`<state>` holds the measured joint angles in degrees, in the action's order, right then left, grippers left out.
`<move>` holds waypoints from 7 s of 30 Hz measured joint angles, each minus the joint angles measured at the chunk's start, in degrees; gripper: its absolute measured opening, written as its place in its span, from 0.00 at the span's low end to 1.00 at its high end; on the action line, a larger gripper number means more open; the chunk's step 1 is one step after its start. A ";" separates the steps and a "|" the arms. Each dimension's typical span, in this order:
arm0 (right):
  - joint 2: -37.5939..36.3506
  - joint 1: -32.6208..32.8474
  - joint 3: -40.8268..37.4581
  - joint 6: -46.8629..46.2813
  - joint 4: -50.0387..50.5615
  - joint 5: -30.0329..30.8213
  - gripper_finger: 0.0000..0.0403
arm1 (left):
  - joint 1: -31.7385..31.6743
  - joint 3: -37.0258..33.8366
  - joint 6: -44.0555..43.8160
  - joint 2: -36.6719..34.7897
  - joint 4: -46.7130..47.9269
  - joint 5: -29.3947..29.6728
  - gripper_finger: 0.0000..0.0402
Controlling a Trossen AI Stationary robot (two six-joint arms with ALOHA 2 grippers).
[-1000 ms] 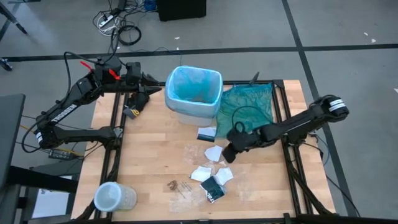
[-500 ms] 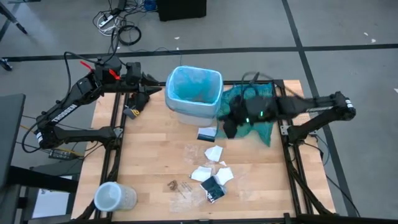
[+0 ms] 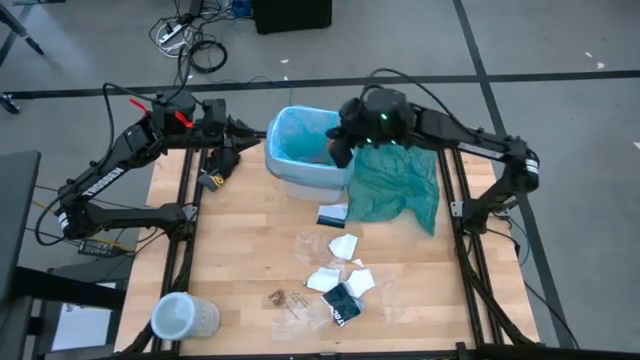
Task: Place trash/remove bag and relplace
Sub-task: Put the brown paper into the trash bin, then put the white magazine paper into the trash bin
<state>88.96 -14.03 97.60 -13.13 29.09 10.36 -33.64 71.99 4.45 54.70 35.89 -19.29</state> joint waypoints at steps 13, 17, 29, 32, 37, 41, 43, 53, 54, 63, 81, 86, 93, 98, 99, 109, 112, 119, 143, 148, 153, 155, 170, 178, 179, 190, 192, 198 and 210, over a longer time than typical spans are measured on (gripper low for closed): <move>0.25 -5.09 0.04 8.29 -8.83 -7.60 0.42 | 0.01 0.00 0.00 0.00 0.03 0.04 0.30; -0.03 -4.55 0.04 5.17 -8.27 -9.32 0.60 | 0.00 0.00 0.00 0.00 0.03 0.37 0.30; -1.75 12.79 0.08 1.41 16.47 -13.21 0.58 | 0.00 0.00 0.97 0.02 1.37 0.42 0.30; -0.97 16.05 -2.19 -1.31 23.50 -5.87 0.58 | 0.01 0.00 1.29 0.02 2.31 0.42 0.30; -0.97 17.43 -12.99 -7.34 15.08 -0.56 0.62 | -0.01 0.00 1.29 0.02 2.80 0.42 0.30; -0.93 17.38 -23.76 -12.29 4.19 -2.54 0.66 | 0.01 0.00 1.29 0.02 2.85 0.42 0.30; -0.99 17.40 -27.37 -13.72 2.46 -2.68 0.66 | -0.01 0.00 1.29 0.02 2.83 0.42 0.30; -1.21 15.43 -43.39 -18.68 -19.18 -0.44 0.66 | -0.01 0.00 1.51 0.02 2.87 0.44 0.30; -1.21 15.06 -45.03 -19.59 -20.50 0.19 0.66 | -0.01 0.00 1.51 0.02 2.87 0.44 0.30; -1.17 11.98 -50.49 -23.87 -33.19 -1.16 0.65 | 0.01 0.00 1.49 0.02 2.87 0.44 0.30; 0.05 26.38 -61.63 -50.82 -44.98 11.15 0.61 | -0.01 0.00 1.42 0.00 3.08 0.46 0.30; 0.07 26.58 -66.64 -54.84 -52.60 13.06 0.62 | 0.01 0.00 1.36 0.00 3.07 0.46 0.30; 0.01 26.24 -66.77 -54.31 -54.83 16.57 0.61 | 0.01 0.00 1.31 0.00 3.07 0.46 0.30; 0.09 26.19 -66.75 -53.85 -54.84 19.21 0.61 | 0.01 0.00 1.29 0.00 3.07 0.46 0.30; 0.77 26.19 -66.72 -53.85 -55.42 19.36 0.61 | 0.00 0.00 1.30 0.00 3.07 0.46 0.30; 13.97 25.62 -59.63 -52.60 -65.03 14.91 0.61 | -0.01 0.00 0.87 0.02 3.13 0.48 0.30; 16.12 24.54 -58.20 -52.25 -65.53 13.83 0.61 | 0.01 0.00 0.86 0.02 3.09 0.48 0.30; 16.20 22.77 -58.04 -54.15 -65.56 12.58 0.59 | 0.01 0.00 0.86 0.00 3.12 0.46 0.30; 13.08 15.54 -59.23 -52.29 -62.78 14.61 0.54 | 0.00 0.00 2.78 0.01 3.09 0.46 0.30; 13.08 14.48 -59.12 -50.28 -63.27 12.25 0.43 | -0.01 0.00 2.80 0.02 3.10 0.46 0.30; 13.08 14.08 -59.12 -50.13 -64.88 9.01 0.06 | 0.00 0.00 2.82 0.01 3.09 0.46 0.30; 13.08 14.13 -59.10 -50.86 -66.66 8.49 0.03 | -0.01 0.00 2.82 0.00 3.09 0.46 0.30; 2.19 22.15 -59.04 -51.18 -85.75 -0.23 0.00 | 0.01 0.00 2.82 0.00 3.05 0.46 0.30; -13.24 26.14 -51.91 -43.05 -63.24 4.86 0.00 | -0.01 0.00 2.82 0.01 2.98 0.47 0.30; -14.75 25.48 -49.51 -41.21 -57.89 4.88 0.00 | -0.01 0.00 2.80 0.00 2.94 0.46 0.30; -17.32 9.46 -23.60 -16.01 -27.45 4.65 0.00 | -0.01 0.00 2.80 0.00 2.85 0.47 0.30; -17.32 6.24 -21.88 -12.73 -26.06 3.96 0.00 | 0.00 0.00 2.80 0.01 2.87 0.46 0.30; -16.33 -1.55 -21.53 -10.30 -17.80 -0.30 0.00 | 0.00 0.00 2.70 0.00 2.89 0.48 0.30; -12.49 -4.24 -21.62 -2.63 -27.10 -10.07 0.25 | 0.00 0.00 2.38 0.02 2.93 0.46 0.30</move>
<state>76.47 -18.27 75.99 -15.76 1.99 0.30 -33.64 71.99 6.83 54.72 38.81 -18.83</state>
